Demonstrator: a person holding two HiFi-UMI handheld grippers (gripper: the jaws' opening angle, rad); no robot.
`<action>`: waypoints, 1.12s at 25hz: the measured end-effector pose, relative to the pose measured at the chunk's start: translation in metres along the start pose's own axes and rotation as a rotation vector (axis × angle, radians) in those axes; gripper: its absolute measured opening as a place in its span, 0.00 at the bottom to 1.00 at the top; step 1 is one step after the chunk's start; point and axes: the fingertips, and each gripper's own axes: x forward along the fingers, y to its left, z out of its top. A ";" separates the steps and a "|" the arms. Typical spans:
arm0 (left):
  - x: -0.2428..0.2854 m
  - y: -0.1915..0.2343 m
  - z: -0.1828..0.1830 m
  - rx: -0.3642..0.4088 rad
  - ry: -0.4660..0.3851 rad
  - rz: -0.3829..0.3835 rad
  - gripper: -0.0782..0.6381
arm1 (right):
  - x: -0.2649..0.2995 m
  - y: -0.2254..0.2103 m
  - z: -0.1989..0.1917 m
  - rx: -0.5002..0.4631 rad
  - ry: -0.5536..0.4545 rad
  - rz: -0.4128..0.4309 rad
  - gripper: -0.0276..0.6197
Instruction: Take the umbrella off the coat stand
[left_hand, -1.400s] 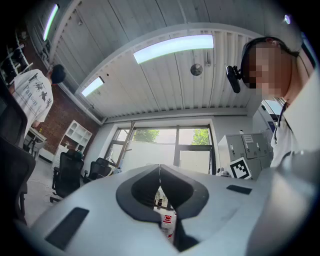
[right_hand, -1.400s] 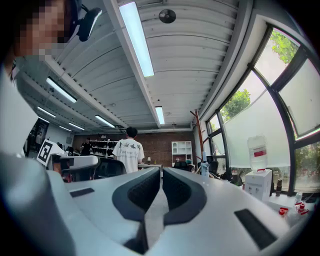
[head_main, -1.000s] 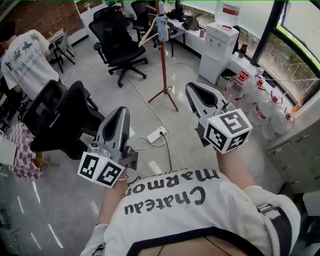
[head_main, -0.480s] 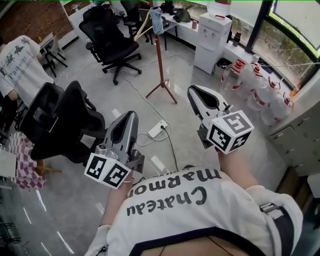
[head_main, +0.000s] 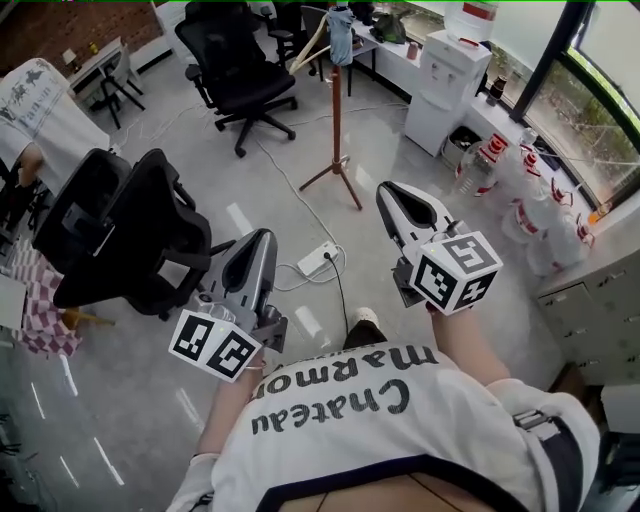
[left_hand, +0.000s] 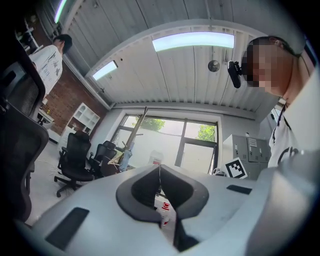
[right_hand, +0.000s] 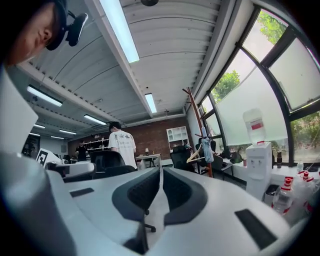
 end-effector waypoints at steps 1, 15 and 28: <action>0.006 0.006 -0.001 0.001 -0.005 0.013 0.14 | 0.009 -0.006 -0.002 0.007 0.009 0.011 0.10; 0.144 0.062 -0.009 0.021 -0.040 0.149 0.14 | 0.130 -0.123 0.032 0.083 0.039 0.174 0.10; 0.224 0.054 -0.033 -0.022 0.012 0.089 0.14 | 0.158 -0.180 0.016 0.145 0.104 0.221 0.10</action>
